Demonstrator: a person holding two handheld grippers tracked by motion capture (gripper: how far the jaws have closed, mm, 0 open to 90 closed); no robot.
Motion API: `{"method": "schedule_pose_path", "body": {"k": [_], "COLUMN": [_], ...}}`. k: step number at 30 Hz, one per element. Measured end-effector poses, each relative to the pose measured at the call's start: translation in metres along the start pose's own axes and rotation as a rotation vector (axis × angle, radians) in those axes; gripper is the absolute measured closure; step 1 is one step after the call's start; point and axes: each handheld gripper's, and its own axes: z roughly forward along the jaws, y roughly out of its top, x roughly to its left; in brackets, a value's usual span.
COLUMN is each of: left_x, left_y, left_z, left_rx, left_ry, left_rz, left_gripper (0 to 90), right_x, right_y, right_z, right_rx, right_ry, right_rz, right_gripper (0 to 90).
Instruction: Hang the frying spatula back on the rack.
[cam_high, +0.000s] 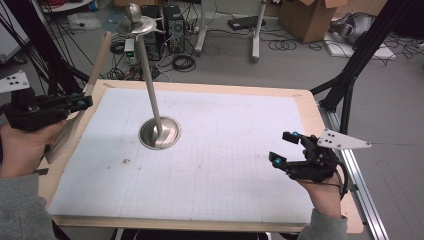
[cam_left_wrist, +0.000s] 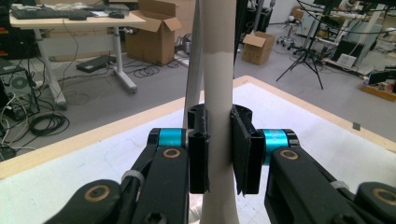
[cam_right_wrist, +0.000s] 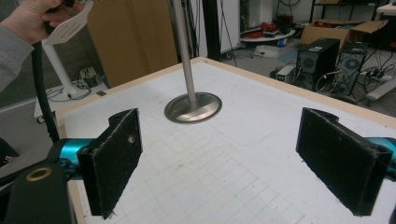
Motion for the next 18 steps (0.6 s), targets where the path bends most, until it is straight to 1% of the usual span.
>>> {"method": "schedule_pose_path", "body": {"k": [5, 12, 18], "left_x": [0.000, 0.000, 0.000], "left_y": [0.000, -0.002, -0.004], "left_z": [0.003, 0.008, 0.013], "left_rx": [0.003, 0.007, 0.020], "left_ry": [-0.003, -0.004, -0.003], "left_rz": [0.002, -0.006, -0.009], "left_gripper": [77.8, 77.8, 77.9], "right_x": [0.000, 0.000, 0.000], "right_y": [0.000, 0.000, 0.000], "right_z": [0.000, 0.000, 0.001], "right_rx": [0.000, 0.001, 0.004], "right_ry": [0.000, 0.001, 0.001], "right_rz": [-0.001, 0.000, -0.002], "right_gripper": [13.4, 13.4, 13.5]}}
